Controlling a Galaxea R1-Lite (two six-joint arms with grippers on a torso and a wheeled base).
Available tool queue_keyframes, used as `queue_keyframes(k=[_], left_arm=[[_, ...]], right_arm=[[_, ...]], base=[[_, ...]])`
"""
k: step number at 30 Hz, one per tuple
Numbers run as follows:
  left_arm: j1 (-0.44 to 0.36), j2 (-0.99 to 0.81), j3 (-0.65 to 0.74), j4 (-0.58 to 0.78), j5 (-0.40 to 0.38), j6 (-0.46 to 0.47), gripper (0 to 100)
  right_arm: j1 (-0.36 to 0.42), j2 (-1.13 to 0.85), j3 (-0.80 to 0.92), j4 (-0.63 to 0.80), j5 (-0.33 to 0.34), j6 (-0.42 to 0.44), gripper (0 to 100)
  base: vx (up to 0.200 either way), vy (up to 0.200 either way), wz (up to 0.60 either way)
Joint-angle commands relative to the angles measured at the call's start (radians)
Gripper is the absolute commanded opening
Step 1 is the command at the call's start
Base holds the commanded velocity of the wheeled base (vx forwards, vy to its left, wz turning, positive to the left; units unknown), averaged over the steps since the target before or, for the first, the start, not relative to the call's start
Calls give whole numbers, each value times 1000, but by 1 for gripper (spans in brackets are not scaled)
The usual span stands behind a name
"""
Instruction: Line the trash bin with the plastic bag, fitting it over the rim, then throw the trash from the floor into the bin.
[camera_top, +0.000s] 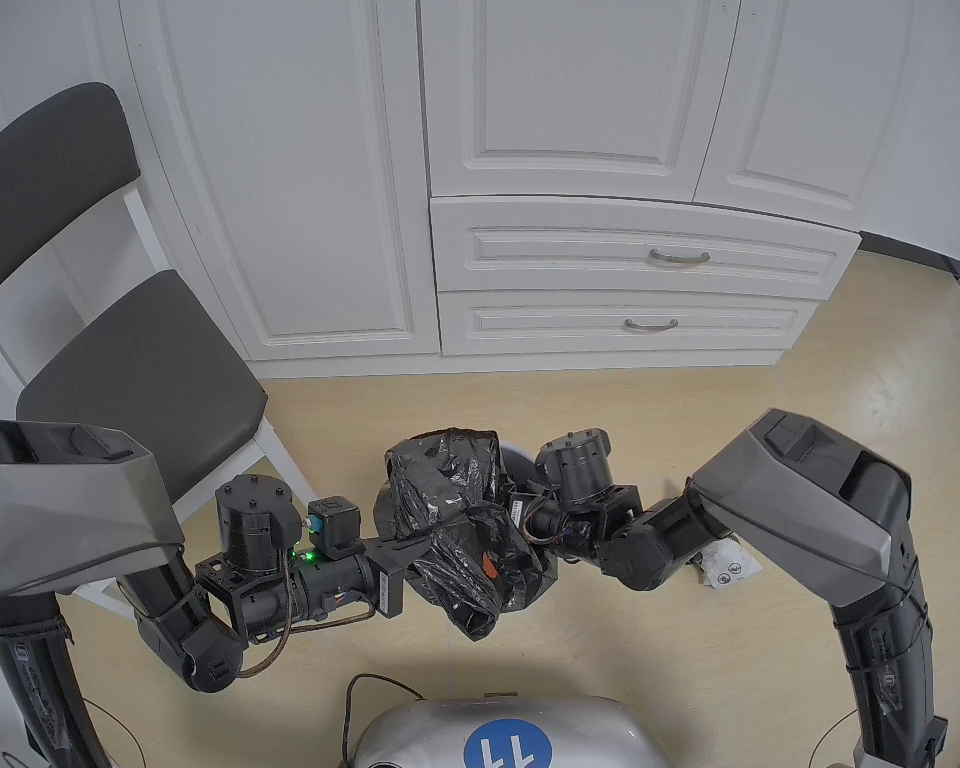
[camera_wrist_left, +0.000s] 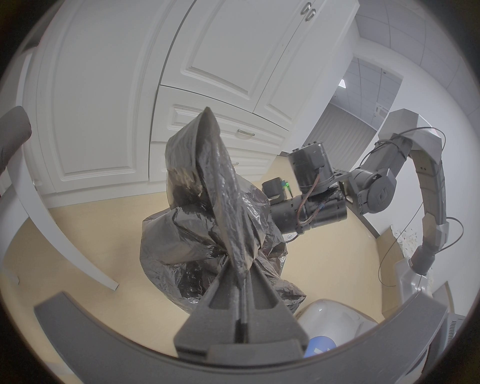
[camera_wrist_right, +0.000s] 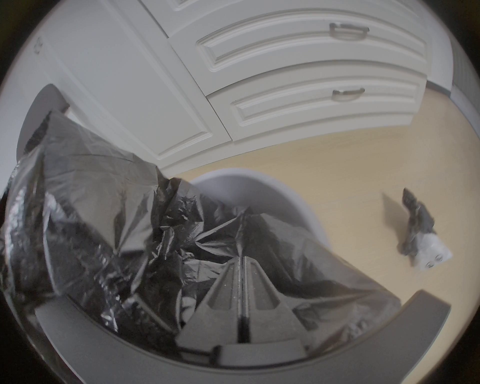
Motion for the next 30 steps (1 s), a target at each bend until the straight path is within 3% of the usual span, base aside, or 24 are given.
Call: queue_keyframes(k=[1,9,22,30], left_arm=[[3,-10,2,-3,0,0,0],[-3,-27,0,-9,0,0,0],[-64,-88,-3,-14,31,-2,0],[-107,39,-44,-57,58,-9,0]], right_arm=[[28,85,-81,4,18,67,0],[27,144,-219,57,97,229,0],[-1,216,-391,191,133,235,0],[-48,208,-425,229,131,234,0]], base=[[0,0,0],[0,0,0],[0,0,0],[0,0,0]])
